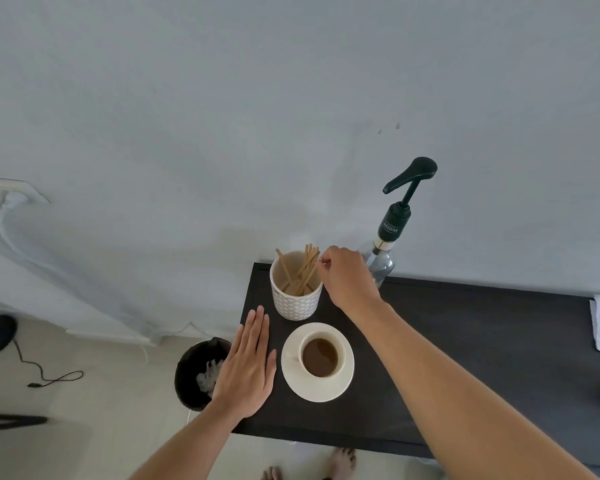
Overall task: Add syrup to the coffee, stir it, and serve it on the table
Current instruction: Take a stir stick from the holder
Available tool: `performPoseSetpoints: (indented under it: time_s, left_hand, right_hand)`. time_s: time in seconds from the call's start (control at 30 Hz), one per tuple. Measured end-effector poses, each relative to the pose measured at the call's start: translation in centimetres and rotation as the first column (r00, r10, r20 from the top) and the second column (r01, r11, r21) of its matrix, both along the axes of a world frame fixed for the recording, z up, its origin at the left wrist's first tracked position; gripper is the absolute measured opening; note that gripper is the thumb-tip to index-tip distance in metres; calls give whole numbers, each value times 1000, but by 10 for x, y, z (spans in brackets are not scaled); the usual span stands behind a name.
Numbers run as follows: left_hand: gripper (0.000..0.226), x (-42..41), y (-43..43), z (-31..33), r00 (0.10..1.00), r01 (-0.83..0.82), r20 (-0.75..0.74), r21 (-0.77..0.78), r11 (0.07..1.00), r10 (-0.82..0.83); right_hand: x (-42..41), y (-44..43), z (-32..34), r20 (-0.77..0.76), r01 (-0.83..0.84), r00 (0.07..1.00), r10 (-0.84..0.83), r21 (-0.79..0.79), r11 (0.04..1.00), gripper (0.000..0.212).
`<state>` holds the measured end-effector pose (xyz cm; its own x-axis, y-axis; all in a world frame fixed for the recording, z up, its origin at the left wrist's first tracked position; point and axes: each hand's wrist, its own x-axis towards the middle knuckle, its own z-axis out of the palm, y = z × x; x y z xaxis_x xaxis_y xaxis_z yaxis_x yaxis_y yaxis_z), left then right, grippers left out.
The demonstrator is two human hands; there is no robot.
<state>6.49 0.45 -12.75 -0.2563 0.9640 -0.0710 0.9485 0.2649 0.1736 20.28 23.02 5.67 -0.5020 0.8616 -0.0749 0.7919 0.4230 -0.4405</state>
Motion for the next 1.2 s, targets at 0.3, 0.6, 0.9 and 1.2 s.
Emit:
performPoseSetpoints:
  time_s: [0.3,0.6,0.9,1.2]
  left_hand:
    - [75,-2,1,2,999,-2,54,13,1000,1]
    - [75,-2,1,1,1000,18,17,42,999,-18]
    - [76,-2,2,-1,1000,18,-9,-6,1000,-18]
    - [80,3,-7,-3,999,14,-47,-41,999,-16]
  right_hand:
    - [-3,-15,14,-144,107,983,-112,-42,993,19]
    - [45,-62,52,-139,222,963,-230,-71,972,11]
    - [103,-112,28,35,325,945,-326,-234,916,6]
    - [138,-166,-38,-266,445,585,-766,-685,578,13]
